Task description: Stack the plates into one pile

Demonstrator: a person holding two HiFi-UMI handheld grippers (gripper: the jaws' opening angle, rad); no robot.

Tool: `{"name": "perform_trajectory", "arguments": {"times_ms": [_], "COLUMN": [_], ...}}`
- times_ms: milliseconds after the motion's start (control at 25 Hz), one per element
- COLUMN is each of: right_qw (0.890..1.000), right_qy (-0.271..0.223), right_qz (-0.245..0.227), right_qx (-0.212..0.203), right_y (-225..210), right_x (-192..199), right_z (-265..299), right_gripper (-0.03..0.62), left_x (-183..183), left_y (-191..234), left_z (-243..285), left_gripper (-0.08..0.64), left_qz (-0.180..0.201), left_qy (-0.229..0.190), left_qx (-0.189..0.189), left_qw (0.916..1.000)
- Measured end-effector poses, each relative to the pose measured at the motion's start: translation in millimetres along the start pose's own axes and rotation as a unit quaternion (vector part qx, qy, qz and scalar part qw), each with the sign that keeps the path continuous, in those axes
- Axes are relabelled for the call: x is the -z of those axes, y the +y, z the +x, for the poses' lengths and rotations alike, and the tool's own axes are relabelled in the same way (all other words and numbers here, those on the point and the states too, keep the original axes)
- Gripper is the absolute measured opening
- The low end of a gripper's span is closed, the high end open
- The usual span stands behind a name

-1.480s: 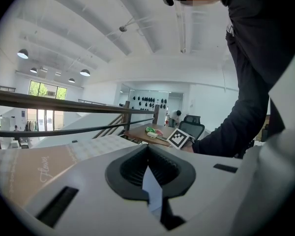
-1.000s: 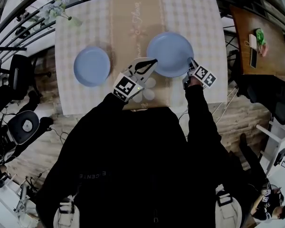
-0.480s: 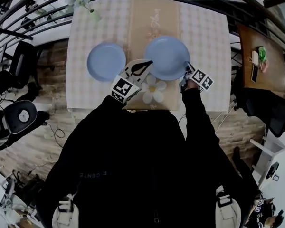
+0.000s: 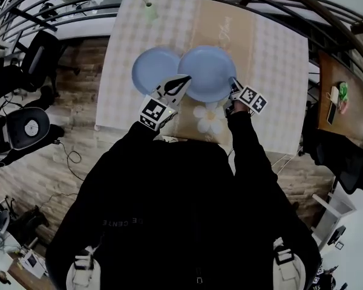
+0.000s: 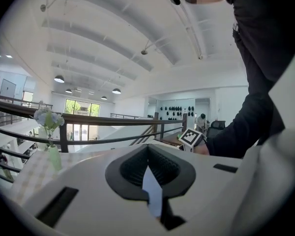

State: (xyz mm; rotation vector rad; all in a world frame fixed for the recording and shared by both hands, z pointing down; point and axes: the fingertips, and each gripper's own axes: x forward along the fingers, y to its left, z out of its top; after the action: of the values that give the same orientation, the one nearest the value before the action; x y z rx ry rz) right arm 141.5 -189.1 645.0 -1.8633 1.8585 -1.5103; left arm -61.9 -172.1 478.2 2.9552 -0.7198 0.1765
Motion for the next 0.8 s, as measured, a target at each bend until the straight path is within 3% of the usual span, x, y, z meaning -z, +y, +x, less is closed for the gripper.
{"name": "perform_trajectory", "arguments": {"times_ms": [360,800], "right_qw": [0.999,0.995], "right_qy": [0.043,0.087], "right_qz": [-0.022,-0.041], "right_qx": [-0.024,-0.019], "right_y": [67.1,121.7], "right_x": [54.2,121.5], "right_z": [63.6,128.6], "right_gripper": [0.035,0.04], "left_x": [19.1,31.3], "left_y": [47.5,90.8], "left_z": [-60.5,-121.3], "left_gripper": [0.02,0.02], "left_qz": [-0.013,-0.024], "left_qy": [0.01,0.013], "left_qx": [-0.049,-0.075], "left_qw": [0.9987,0.9968]}}
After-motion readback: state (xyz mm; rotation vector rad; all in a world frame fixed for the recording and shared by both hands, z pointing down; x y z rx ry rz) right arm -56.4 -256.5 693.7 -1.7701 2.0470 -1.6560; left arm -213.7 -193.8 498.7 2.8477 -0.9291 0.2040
